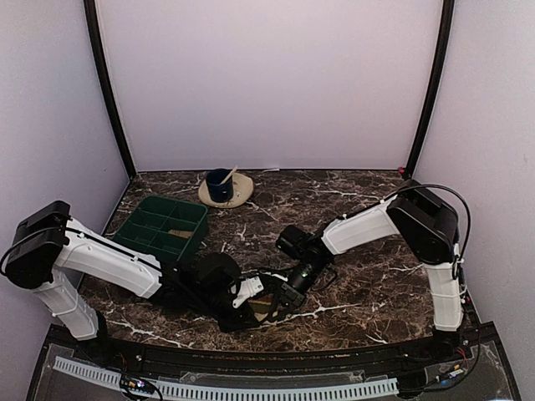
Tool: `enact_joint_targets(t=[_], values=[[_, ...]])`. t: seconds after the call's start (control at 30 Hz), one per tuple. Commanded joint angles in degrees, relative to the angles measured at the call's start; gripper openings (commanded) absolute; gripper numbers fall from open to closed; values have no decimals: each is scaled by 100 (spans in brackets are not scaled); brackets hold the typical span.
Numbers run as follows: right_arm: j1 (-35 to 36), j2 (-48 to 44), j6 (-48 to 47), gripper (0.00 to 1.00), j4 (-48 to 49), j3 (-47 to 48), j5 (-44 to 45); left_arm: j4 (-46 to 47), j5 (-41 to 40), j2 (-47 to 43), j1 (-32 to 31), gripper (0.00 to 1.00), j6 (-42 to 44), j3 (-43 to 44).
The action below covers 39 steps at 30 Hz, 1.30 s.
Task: Roll the socks
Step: Roll the sock at the center of the board.
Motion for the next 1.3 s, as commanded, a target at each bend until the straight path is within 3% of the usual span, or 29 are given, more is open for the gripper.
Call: enact_joint_targets(t=[0.0,0.57,0.73,1.27], values=[[-37,211,-78,0,-236,11,212,-244,-184,143,-31,33,107,146],[-86,172,74,2,-201,-39,543,-543,355,439,-31,2,250,404],[-221,-169,451,16,314,-421,724,-912,733,587,-7,0,250,638],[-591,-880,1487,24,1893,-1523,760,-1451,1554,844,225,0,123,967]])
